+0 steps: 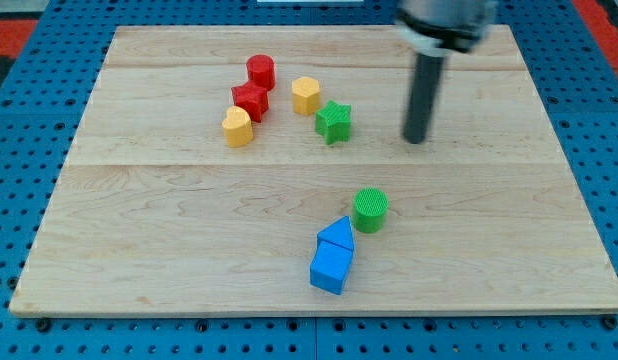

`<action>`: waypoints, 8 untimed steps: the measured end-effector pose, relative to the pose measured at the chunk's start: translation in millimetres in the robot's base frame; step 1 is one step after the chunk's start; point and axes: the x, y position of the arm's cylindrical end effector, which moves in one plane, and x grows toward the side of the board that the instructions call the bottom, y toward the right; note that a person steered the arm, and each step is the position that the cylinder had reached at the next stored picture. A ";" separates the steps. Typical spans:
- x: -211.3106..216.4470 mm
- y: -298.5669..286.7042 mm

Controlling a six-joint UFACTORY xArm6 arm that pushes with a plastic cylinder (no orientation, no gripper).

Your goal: Drag the green circle to the right side of the yellow hexagon

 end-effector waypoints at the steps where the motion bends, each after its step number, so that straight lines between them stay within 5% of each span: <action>1: 88.4 21.7; 2: 153.2 -19.6; 3: 152.8 -87.7; 5: 76.2 -105.4; 8: 92.3 -109.7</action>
